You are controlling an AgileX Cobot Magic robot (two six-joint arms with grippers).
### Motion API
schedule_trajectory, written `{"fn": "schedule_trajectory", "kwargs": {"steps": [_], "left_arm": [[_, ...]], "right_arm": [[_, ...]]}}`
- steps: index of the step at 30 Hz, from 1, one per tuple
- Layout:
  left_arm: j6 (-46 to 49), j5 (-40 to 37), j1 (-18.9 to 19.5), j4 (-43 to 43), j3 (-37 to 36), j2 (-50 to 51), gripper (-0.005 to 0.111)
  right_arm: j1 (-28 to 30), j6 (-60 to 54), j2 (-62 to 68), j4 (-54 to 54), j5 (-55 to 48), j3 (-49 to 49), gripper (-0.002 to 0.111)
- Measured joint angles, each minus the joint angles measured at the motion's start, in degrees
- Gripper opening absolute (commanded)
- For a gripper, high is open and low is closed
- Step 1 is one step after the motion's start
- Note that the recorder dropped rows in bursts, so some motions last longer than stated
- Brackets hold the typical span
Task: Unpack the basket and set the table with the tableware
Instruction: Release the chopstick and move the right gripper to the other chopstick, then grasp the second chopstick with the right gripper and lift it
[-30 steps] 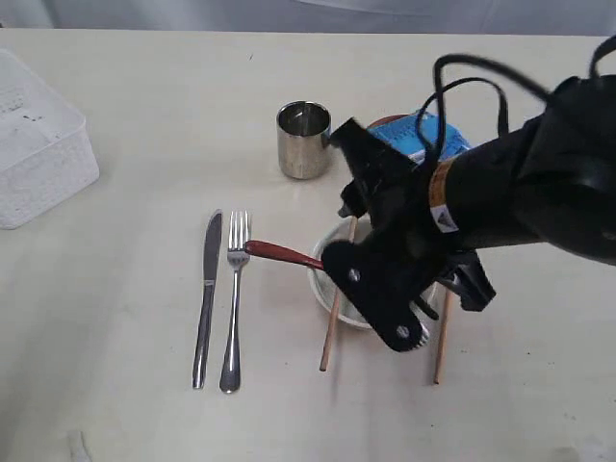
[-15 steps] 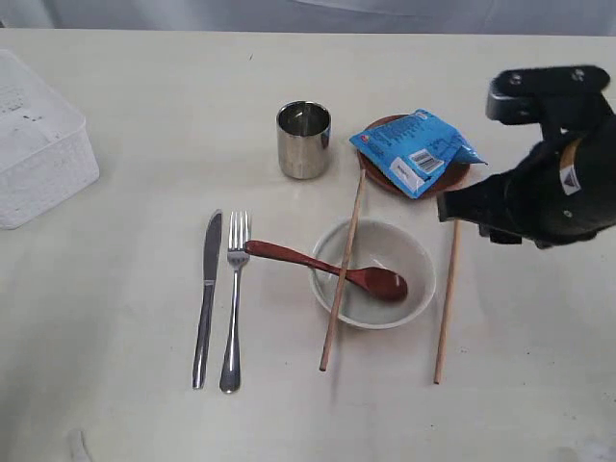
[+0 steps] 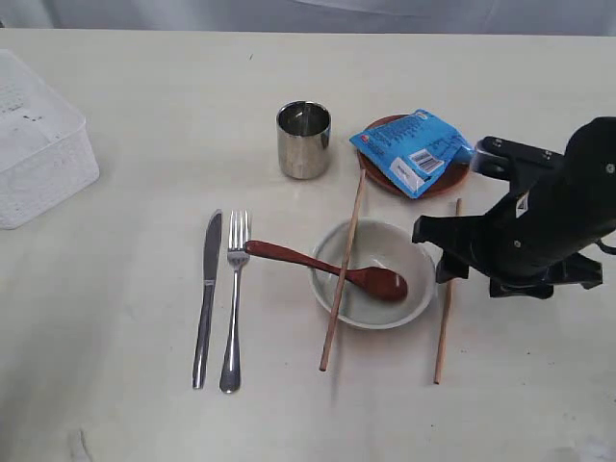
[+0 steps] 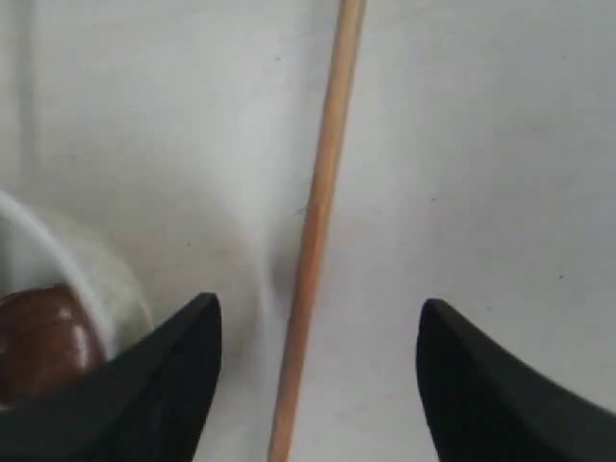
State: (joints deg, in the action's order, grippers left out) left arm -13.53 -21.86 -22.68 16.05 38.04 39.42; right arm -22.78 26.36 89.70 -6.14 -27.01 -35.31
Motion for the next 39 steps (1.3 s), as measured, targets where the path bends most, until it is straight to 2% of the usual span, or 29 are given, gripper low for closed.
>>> {"fn": "schedule_trajectory", "kwargs": {"steps": [7, 16, 26, 29, 38, 39], "left_arm": [[-0.1, 0.0, 0.0, 0.0, 0.0, 0.0, 0.0], [-0.2, 0.0, 0.0, 0.0, 0.0, 0.0, 0.0], [-0.2, 0.0, 0.0, 0.0, 0.0, 0.0, 0.0], [-0.2, 0.0, 0.0, 0.0, 0.0, 0.0, 0.0], [-0.2, 0.0, 0.0, 0.0, 0.0, 0.0, 0.0], [-0.2, 0.0, 0.0, 0.0, 0.0, 0.0, 0.0]], "right_arm": [[3.6, -1.0, 4.8, -0.2, 2.8, 0.0, 0.057], [3.7, -2.1, 6.6, -0.2, 5.8, -0.6, 0.057], [3.7, -2.9, 9.6, 0.8, 2.8, -8.3, 0.057], [3.7, -2.9, 11.7, 1.0, 0.6, -10.8, 0.048], [3.7, -2.9, 15.0, 6.1, -3.8, -13.7, 0.001], [3.7, -2.9, 15.1, 6.7, -3.9, -13.7, 0.0]]}}
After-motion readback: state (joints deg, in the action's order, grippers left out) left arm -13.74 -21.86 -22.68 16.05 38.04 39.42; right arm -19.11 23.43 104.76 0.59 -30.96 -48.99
